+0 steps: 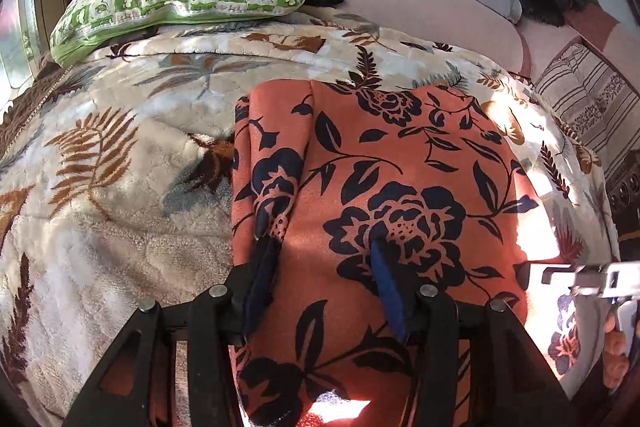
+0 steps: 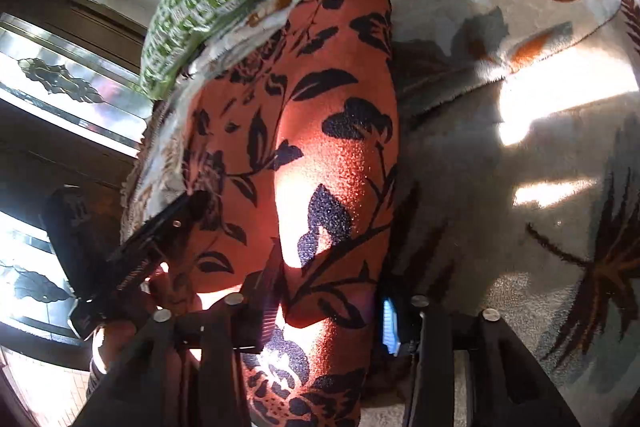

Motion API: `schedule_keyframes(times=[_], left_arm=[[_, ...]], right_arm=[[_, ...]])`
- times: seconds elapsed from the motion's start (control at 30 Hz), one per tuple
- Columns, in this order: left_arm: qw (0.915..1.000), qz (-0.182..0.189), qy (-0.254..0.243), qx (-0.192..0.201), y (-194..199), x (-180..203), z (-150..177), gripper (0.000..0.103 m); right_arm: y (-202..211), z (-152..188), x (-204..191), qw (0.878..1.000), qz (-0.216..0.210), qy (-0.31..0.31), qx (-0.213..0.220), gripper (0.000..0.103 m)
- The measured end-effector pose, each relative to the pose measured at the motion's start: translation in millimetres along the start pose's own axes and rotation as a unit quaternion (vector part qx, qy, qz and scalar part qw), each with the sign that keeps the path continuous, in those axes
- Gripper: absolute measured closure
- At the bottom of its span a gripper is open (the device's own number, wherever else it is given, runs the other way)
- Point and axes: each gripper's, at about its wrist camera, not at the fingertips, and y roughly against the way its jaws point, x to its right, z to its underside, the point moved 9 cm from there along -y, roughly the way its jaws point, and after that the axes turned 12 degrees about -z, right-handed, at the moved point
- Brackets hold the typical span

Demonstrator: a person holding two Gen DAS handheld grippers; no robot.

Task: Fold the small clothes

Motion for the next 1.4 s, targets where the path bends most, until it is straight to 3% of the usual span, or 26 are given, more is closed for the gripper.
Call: schedule_keyframes(times=[0.07,0.17,0.23,0.3,0.33,0.37,0.43,0.53,0.57,0.6,0.7,0.8,0.87,0.93,0.97,1.0,1.07,1.13,1.17,1.2,1.27,1.4], left_arm=[[0.9999,0.014,0.010,0.000,-2.3,-1.4,-2.2,0.051],[0.9997,0.020,0.016,0.002,-2.2,-1.1,-2.9,0.051],[0.9997,0.019,0.017,0.004,-2.2,0.1,-3.2,0.051],[0.9994,0.027,0.024,0.002,-1.8,-1.0,-3.2,0.051],[0.9991,0.032,0.028,0.000,-1.8,-2.2,-3.0,0.051],[0.9986,0.039,0.034,-0.002,-1.6,-4.2,-2.9,0.051],[0.9972,0.054,0.051,-0.007,-2.1,-7.4,-3.7,0.051],[0.9957,0.065,0.065,-0.013,-3.6,-8.1,-4.9,0.051],[0.9959,0.065,0.062,-0.013,-3.6,-7.2,-4.5,0.051],[0.9961,0.065,0.059,-0.012,-3.1,-7.3,-3.9,0.051],[0.9943,0.079,0.071,-0.015,-3.2,-10.1,-3.9,0.051],[0.9924,0.087,0.084,-0.018,-3.7,-11.8,-4.8,0.051],[0.9921,0.091,0.085,-0.018,-3.5,-11.9,-4.3,0.051],[0.9914,0.094,0.088,-0.019,-2.8,-13.1,-4.1,0.051],[0.9909,0.097,0.091,-0.019,-2.8,-13.7,-3.8,0.051],[0.9905,0.098,0.094,-0.020,-3.3,-14.0,-3.9,0.051],[0.9901,0.098,0.099,-0.021,-4.5,-13.7,-5.2,0.051],[0.9907,0.096,0.094,-0.019,-5.5,-12.3,-4.6,0.051],[0.9913,0.094,0.090,-0.018,-5.7,-12.0,-4.0,0.051],[0.9914,0.096,0.088,-0.017,-5.3,-12.1,-3.7,0.051],[0.9898,0.103,0.096,-0.017,-5.5,-13.8,-3.9,0.051],[0.9814,0.136,0.135,-0.015,4.1,-21.8,-7.3,0.051]], right_arm=[[8.8,-5.4,-3.8,0.999,-0.039,-0.034,0.008,0.038],[33.9,-29.5,-11.9,0.994,-0.076,-0.042,0.068,0.025],[34.8,-49.2,-4.0,0.989,-0.090,-0.069,0.091,0.023],[5.5,-58.0,6.7,0.987,-0.108,-0.108,0.049,0.027],[-12.0,-54.9,7.6,0.988,-0.105,-0.109,0.015,0.042],[-19.9,-52.3,2.1,0.995,-0.067,-0.080,0.001,0.061],[-15.1,-51.8,-25.5,1.000,-0.004,0.014,0.007,0.064],[-10.7,-54.5,-33.4,0.999,0.016,0.033,0.023,0.064],[-18.5,-53.5,-19.3,0.999,0.026,0.018,0.012,0.057],[-24.8,-50.7,-4.5,1.000,0.024,-0.015,0.003,0.041],[-12.2,-56.8,-1.4,0.996,-0.047,-0.065,0.038,0.035],[0.3,-83.9,-1.3,0.992,-0.065,-0.071,0.077,0.027],[-12.1,-101.2,10.0,0.991,-0.076,-0.086,0.072,0.026],[-30.2,-100.4,20.8,0.993,-0.052,-0.096,0.036,0.043],[-26.1,-102.8,10.1,0.996,-0.044,-0.068,0.033,0.060],[-22.1,-104.0,-4.6,0.998,-0.031,-0.033,0.033,0.066],[-10.8,-106.3,-20.1,0.999,-0.015,0.001,0.048,0.066],[-17.9,-105.9,-5.8,0.999,0.015,0.003,0.039,0.064],[-28.3,-103.3,7.6,0.999,0.031,-0.010,0.025,0.044],[-32.1,-100.3,15.2,0.999,0.006,-0.027,0.028,0.041],[-18.0,-100.5,11.6,0.997,-0.011,-0.043,0.058,0.039],[28.7,-84.9,-11.3,0.993,0.032,0.009,0.116,0.036]])
